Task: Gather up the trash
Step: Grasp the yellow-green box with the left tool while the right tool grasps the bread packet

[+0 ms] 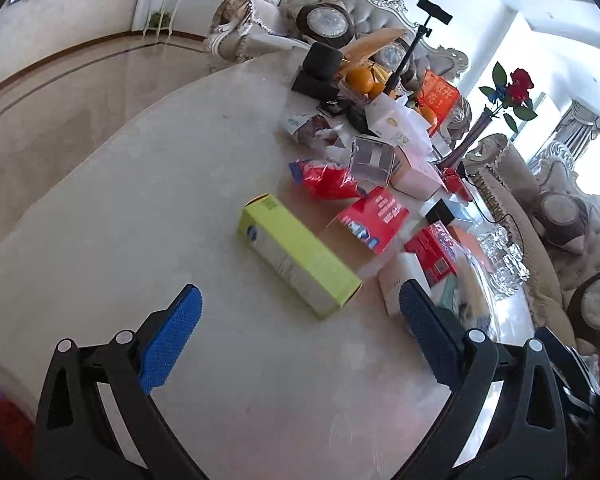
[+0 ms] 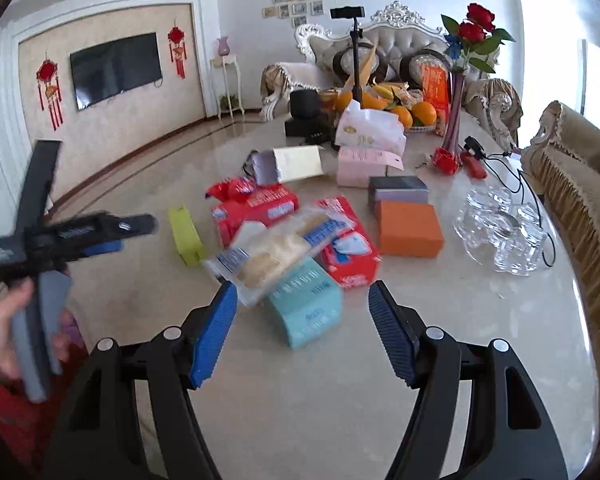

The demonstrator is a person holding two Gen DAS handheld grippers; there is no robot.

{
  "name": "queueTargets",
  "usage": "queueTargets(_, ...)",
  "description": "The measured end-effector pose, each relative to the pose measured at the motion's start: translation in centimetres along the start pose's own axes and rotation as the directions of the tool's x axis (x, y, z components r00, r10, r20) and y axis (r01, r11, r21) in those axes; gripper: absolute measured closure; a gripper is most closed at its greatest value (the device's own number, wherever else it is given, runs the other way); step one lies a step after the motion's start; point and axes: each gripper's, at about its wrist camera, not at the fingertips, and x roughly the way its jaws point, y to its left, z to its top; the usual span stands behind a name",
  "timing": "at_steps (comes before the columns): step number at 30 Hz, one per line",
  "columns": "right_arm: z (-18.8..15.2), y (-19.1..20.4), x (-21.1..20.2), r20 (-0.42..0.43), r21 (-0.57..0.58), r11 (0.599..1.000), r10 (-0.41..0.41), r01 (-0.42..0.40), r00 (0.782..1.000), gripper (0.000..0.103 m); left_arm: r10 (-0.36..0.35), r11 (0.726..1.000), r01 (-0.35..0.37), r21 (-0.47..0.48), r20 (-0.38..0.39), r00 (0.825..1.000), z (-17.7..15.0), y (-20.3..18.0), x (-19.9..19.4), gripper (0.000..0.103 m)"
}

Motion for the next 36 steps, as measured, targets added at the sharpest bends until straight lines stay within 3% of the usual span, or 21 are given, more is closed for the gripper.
queueTargets(3, 0.7, 1.1, 1.2, -0.009, 0.076, 0.997, -0.031, 0.032, 0.999, 0.038, 0.043, 0.999, -0.043, 0.028, -0.001, 0.999, 0.5, -0.3, 1.1, 0.007)
queueTargets(9, 2.0, 3.4, 5.4, -0.036, 0.106, 0.958, -0.265, 0.267, 0.964, 0.038, 0.061, 0.998, -0.061, 0.012, -0.002, 0.998, 0.7, 0.6, 1.6, 0.007)
queueTargets(16, 1.9, 3.3, 6.9, -0.050, 0.061, 0.952, -0.297, 0.300, 0.954, 0.039, 0.080, 0.996, -0.079, 0.048, -0.010, 0.997, 1.1, 1.4, 2.1, 0.007)
queueTargets(22, 1.7, 2.5, 7.2, -0.087, 0.063, 0.965, -0.250, 0.256, 0.964, 0.039, 0.127, 0.990, -0.124, 0.068, -0.041, 0.991, 1.0, 0.8, 3.7, 0.007)
queueTargets(27, 1.5, 2.4, 7.4, -0.082, 0.059, 0.967, -0.241, 0.246, 0.967, 0.039, 0.169, 0.986, -0.168, 0.022, -0.057, 0.984, 1.5, -0.1, 4.6, 0.007)
queueTargets(31, 1.6, 2.5, 7.4, -0.073, 0.033, 0.967, -0.249, 0.252, 0.966, 0.039, 0.246, 0.969, -0.246, 0.008, -0.064, 0.967, 1.7, -1.0, 5.3, 0.007)
queueTargets(33, 1.7, 2.4, 7.4, -0.075, 0.026, 0.968, -0.248, 0.251, 0.966, 0.039, 0.310, 0.951, -0.309, 0.025, -0.066, 0.948, 1.5, -1.3, 5.6, 0.007)
queueTargets(36, 1.8, 2.4, 7.4, -0.077, 0.013, 0.968, -0.248, 0.250, 0.966, 0.039, 0.329, 0.944, -0.329, 0.015, -0.047, 0.943, 1.1, -1.1, 5.3, 0.007)
